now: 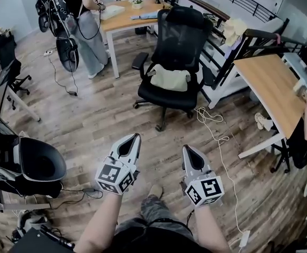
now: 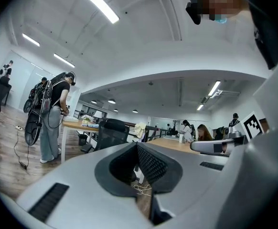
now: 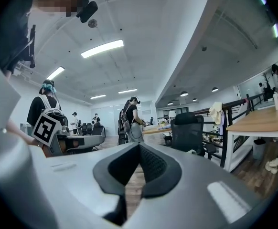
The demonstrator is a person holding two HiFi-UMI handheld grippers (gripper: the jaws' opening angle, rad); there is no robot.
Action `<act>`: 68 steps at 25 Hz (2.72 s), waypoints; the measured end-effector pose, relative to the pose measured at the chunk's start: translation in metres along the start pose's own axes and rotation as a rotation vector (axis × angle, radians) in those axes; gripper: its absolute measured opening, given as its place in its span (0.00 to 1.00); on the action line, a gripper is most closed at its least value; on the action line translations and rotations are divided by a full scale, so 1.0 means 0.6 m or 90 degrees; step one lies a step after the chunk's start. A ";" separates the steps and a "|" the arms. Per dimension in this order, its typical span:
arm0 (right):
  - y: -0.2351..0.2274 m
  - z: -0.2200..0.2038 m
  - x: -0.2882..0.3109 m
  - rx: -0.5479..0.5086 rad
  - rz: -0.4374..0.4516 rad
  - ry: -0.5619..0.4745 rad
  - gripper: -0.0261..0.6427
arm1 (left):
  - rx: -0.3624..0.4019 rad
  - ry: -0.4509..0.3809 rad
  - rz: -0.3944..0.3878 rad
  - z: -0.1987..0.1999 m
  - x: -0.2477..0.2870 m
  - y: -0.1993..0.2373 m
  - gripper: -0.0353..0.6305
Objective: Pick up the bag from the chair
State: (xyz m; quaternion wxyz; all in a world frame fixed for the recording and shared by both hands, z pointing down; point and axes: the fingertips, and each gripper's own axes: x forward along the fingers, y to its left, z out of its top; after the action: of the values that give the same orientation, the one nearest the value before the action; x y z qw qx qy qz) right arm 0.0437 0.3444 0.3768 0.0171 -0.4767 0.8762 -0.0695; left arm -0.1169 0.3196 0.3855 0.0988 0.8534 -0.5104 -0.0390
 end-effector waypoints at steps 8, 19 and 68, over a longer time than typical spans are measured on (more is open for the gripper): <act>-0.078 0.008 0.083 0.010 0.000 -0.005 0.04 | 0.003 0.005 -0.003 0.005 0.111 0.035 0.05; -0.144 0.015 0.148 0.011 0.007 -0.002 0.04 | -0.010 0.016 0.024 -0.002 0.185 0.073 0.05; -0.448 -0.066 0.618 0.062 -0.100 0.113 0.04 | -0.067 0.108 -0.068 -0.053 0.718 0.340 0.05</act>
State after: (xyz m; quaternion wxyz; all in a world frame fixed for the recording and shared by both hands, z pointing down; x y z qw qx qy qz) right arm 0.0614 -0.1061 0.4668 -0.0427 -0.5346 0.8297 -0.1549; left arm -0.0830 -0.1486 0.4739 0.1840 0.8732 -0.4512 0.0011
